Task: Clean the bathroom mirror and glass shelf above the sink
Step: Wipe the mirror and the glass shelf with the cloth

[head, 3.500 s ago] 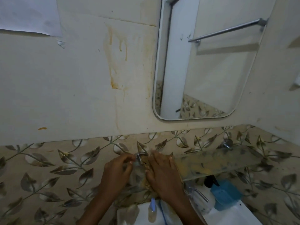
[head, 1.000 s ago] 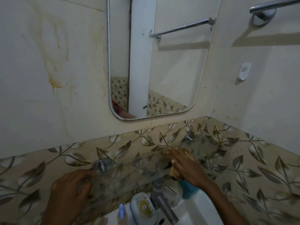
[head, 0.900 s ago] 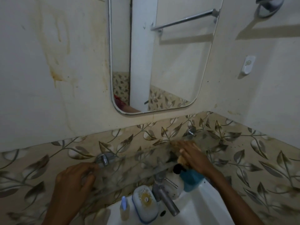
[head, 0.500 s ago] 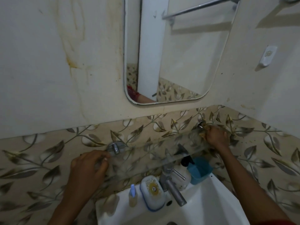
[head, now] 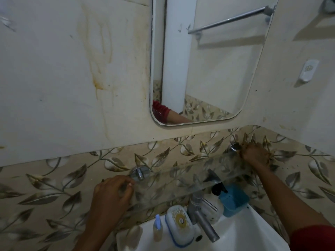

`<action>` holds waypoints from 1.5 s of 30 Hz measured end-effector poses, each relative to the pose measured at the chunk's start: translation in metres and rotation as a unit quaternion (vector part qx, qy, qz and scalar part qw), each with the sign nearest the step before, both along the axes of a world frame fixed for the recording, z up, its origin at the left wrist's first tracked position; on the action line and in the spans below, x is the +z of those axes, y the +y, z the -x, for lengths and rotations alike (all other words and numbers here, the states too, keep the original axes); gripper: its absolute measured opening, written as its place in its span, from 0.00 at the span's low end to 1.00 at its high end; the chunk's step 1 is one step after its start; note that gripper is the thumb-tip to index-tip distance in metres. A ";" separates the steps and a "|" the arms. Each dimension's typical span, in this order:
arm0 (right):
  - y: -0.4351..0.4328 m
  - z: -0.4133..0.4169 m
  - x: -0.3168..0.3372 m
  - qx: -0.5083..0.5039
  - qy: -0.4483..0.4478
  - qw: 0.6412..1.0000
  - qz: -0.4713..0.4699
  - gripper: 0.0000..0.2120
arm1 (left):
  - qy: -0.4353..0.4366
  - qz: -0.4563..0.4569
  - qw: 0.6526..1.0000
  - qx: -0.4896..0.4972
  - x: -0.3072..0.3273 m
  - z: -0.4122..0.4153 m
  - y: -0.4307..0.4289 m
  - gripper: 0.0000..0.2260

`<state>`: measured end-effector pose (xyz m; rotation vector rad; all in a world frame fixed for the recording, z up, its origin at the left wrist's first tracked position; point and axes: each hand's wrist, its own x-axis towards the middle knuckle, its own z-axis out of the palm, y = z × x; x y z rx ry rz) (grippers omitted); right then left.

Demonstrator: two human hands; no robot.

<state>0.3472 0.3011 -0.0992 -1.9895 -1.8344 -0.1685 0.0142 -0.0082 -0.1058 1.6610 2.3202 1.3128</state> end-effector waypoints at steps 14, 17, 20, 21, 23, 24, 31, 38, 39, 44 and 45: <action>-0.003 -0.001 0.012 0.012 -0.013 0.988 0.153 0.22 | -0.013 -0.012 1.000 -0.013 -0.004 0.003 0.002 0.07; -0.011 0.004 0.015 0.022 -0.002 0.987 0.159 0.18 | -0.006 -0.012 1.000 -0.009 -0.006 0.004 0.003 0.06; -0.023 0.017 0.005 0.009 0.024 0.993 0.114 0.21 | -0.012 -0.013 1.000 -0.011 -0.006 0.003 0.003 0.05; -0.027 0.021 0.001 -0.004 0.037 0.995 0.096 0.21 | -0.012 -0.018 1.000 -0.011 -0.006 0.003 0.003 0.05; -0.037 0.030 -0.006 -0.009 0.064 0.995 0.079 0.21 | -0.016 -0.025 0.999 -0.013 -0.006 0.003 0.003 0.07; -0.042 0.035 -0.008 -0.004 0.068 0.994 0.086 0.22 | -0.015 -0.027 0.999 -0.012 -0.006 0.002 0.003 0.06; -0.099 0.080 -0.015 0.097 0.045 0.988 0.111 0.20 | -0.008 -0.028 1.000 -0.012 -0.010 0.003 0.006 0.06; -0.158 0.135 -0.019 0.198 0.024 0.976 0.086 0.22 | -0.031 -0.052 0.998 -0.025 -0.011 0.004 0.004 0.06; -0.166 0.142 -0.021 0.210 0.024 0.974 0.079 0.23 | -0.033 -0.055 0.997 -0.030 -0.012 0.004 0.005 0.08; -0.204 0.176 -0.028 0.276 0.026 0.960 0.032 0.22 | -0.135 -0.100 0.986 -0.022 -0.008 0.006 0.004 0.12; -0.212 0.184 -0.030 0.295 0.042 0.954 0.014 0.21 | -0.184 -0.124 0.975 -0.019 -0.006 0.008 0.002 0.14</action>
